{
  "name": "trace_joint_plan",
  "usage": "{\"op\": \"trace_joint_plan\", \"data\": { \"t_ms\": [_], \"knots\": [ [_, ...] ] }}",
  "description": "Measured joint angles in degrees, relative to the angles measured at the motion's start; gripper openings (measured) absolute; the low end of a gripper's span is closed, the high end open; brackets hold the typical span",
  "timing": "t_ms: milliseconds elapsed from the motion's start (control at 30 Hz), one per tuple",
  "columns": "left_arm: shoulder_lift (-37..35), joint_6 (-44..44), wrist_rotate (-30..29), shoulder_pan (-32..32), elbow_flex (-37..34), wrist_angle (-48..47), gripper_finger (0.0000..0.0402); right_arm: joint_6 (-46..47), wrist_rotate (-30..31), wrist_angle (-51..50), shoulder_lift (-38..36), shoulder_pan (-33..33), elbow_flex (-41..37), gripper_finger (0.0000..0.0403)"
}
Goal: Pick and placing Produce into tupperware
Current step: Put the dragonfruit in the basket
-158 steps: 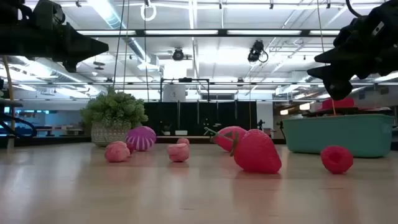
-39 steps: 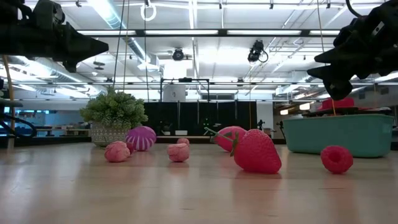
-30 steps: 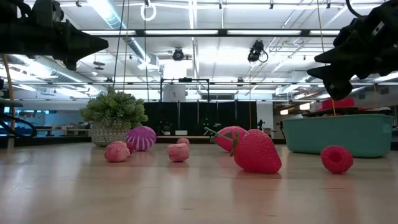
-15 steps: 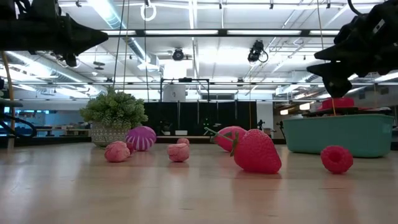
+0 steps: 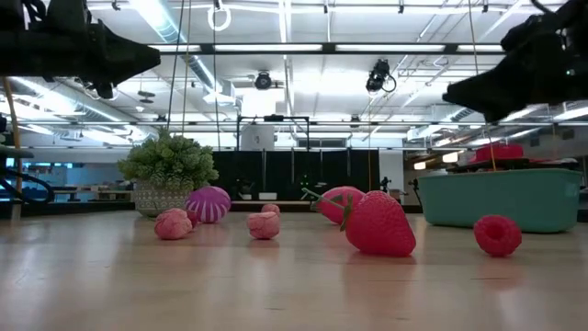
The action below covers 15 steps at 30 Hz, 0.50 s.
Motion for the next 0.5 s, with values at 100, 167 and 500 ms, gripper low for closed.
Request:
{"op": "trace_joint_plan", "data": {
  "t_ms": [100, 167, 500],
  "knots": [
    [0.0, -0.03, 0.0, 0.0, 0.01, -0.13, 0.0138, -6.55, 3.27, 5.76, 0.02, -0.01, 0.0, 0.0172],
    [0.0, 0.0, 0.0, 0.0, 0.0, -0.16, 0.0156, -9.72, 3.63, 9.76, -0.02, -0.01, 0.02, 0.0171],
    [0.01, 4.24, -0.48, 0.0, 0.0, -0.24, 0.0206, -0.21, 1.86, 13.3, 0.94, 0.01, 0.02, 0.0157]
  ]
}}
